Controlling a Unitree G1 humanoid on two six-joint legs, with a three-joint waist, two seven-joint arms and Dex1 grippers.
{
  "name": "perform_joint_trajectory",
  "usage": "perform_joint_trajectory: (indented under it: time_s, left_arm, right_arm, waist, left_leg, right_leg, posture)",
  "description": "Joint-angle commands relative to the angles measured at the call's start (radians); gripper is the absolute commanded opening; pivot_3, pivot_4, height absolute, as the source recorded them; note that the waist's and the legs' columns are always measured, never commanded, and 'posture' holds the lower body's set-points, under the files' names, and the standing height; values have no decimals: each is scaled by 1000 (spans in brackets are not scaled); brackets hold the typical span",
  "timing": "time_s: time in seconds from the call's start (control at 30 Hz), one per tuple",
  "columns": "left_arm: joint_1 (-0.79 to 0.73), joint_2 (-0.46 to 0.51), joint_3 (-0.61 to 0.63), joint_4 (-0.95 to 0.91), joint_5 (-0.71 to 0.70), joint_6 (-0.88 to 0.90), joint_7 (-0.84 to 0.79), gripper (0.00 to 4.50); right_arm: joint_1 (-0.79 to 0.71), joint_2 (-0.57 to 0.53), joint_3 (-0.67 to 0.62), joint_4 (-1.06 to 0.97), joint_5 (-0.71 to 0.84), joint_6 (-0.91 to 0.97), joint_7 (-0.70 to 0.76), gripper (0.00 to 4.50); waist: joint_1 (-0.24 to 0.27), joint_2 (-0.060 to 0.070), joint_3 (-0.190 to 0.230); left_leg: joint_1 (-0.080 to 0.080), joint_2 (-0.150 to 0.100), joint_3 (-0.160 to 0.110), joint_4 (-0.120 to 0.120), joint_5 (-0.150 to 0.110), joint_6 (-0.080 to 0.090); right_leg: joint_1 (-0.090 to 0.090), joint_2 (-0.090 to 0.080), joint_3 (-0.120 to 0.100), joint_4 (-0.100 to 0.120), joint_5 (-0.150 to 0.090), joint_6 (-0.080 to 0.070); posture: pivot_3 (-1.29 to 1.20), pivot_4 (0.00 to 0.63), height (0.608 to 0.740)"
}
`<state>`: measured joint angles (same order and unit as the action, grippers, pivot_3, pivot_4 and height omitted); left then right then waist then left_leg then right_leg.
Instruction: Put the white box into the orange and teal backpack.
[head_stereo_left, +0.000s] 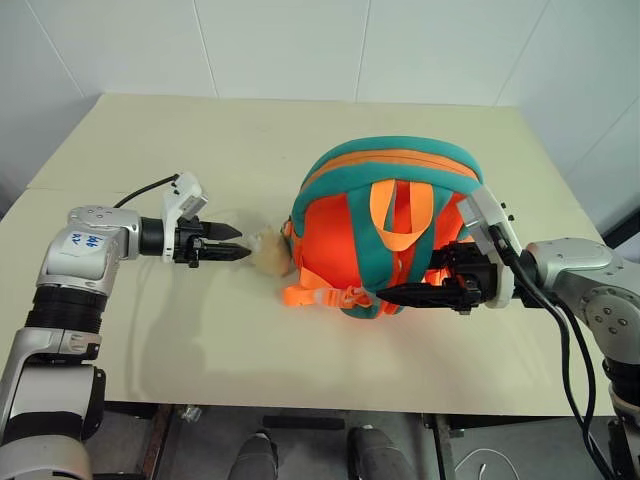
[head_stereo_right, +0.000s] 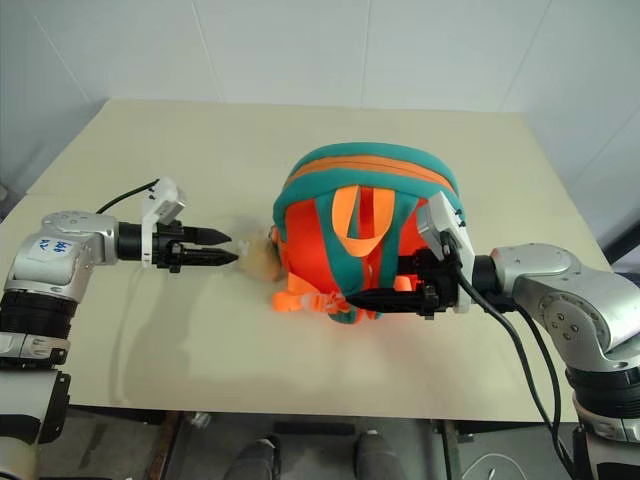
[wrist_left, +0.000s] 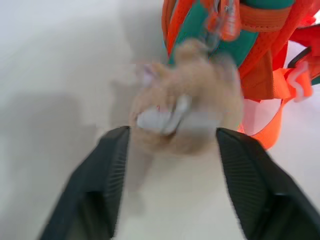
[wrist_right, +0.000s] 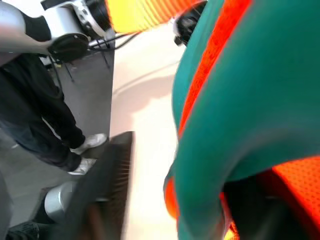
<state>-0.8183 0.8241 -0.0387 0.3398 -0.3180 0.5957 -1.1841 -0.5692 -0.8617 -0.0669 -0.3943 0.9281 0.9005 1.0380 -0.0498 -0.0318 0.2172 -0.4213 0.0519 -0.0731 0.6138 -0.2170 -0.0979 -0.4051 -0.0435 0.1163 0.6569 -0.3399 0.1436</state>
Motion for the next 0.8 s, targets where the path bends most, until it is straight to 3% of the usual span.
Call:
perform_joint_trajectory:
  time_s: [0.03,0.1,0.43,0.63,0.8]
  left_arm:
    - [87,48,124,-100,-34,-55,28,4110]
    - [131,56,172,-127,-43,-89,37,4488]
    - [262,60,381,-101,-173,-277,-76,4488]
    - [245,39,416,-25,-231,-342,-146,4488]
    - [253,19,428,-18,-249,-367,-147,4488]
  right_arm:
    - [25,-105,-84,-32,-18,-8,33,4038]
    - [49,-153,-102,-27,-35,-21,52,4481]
    - [285,-423,-263,252,-314,-257,227,4481]
    - [231,-325,-331,412,-343,-374,160,4481]
    - [220,-186,-379,373,-325,-374,36,4481]
  waist:
    - [1,0,0]
    - [5,0,0]
    - [21,0,0]
    - [17,0,0]
    - [12,0,0]
  left_leg:
    - [0,0,0,0,0,0]
    - [0,0,0,0,0,0]
    - [1,0,2,0,0,0]
    - [2,0,2,0,0,0]
    - [3,0,2,0,0,0]
  right_leg:
    - [0,0,0,0,0,0]
    - [0,0,0,0,0,0]
    - [0,-1,0,-2,0,0]
    - [1,-1,0,-1,0,0]
    - [3,0,1,-1,0,0]
  posture:
    - [0,150,740]
    - [0,150,740]
    - [0,150,740]
    - [0,150,740]
    - [0,150,740]
